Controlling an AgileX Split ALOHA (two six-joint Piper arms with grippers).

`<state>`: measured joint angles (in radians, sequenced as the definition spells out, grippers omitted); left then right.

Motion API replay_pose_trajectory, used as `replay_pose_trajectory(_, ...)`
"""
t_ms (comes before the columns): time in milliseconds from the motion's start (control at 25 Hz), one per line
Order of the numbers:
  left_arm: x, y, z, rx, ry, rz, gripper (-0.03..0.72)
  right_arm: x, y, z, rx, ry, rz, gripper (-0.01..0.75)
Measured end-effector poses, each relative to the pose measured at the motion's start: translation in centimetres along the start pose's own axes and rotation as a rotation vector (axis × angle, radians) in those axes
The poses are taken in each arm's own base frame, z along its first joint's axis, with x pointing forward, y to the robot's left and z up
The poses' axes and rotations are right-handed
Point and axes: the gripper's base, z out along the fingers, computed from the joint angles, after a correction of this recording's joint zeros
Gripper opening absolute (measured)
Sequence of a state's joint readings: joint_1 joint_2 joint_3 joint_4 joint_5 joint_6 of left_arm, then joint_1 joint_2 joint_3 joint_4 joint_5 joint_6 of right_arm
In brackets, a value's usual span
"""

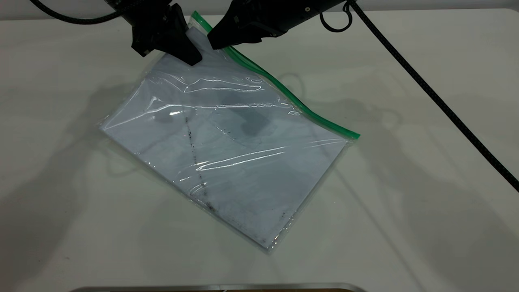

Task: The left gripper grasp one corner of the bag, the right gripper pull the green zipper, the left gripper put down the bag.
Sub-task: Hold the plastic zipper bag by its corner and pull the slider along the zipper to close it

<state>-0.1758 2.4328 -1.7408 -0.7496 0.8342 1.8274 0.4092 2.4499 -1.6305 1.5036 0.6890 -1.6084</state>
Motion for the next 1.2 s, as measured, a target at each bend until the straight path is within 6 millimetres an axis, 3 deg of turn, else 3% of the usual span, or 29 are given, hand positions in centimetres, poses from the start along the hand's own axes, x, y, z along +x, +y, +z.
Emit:
replay_pose_trajectory(480,-0.85,-0.06,0.63,-0.017,0.008,0.026,0.057,-0.16,-0.22,0.00,0.024,-0.018,0.004,0.484)
replay_pose_trajectory(960,-0.92,0.00,0.69,-0.026,0.010,0.028,0.057,0.29,-0.40,0.27,0.023,-0.007,-0.001,0.354)
replay_pose_trajectory(1200,-0.99,0.00,0.74,-0.029,0.011,0.030,0.057,0.64,-0.61,0.53,0.028,-0.008,0.019,0.249)
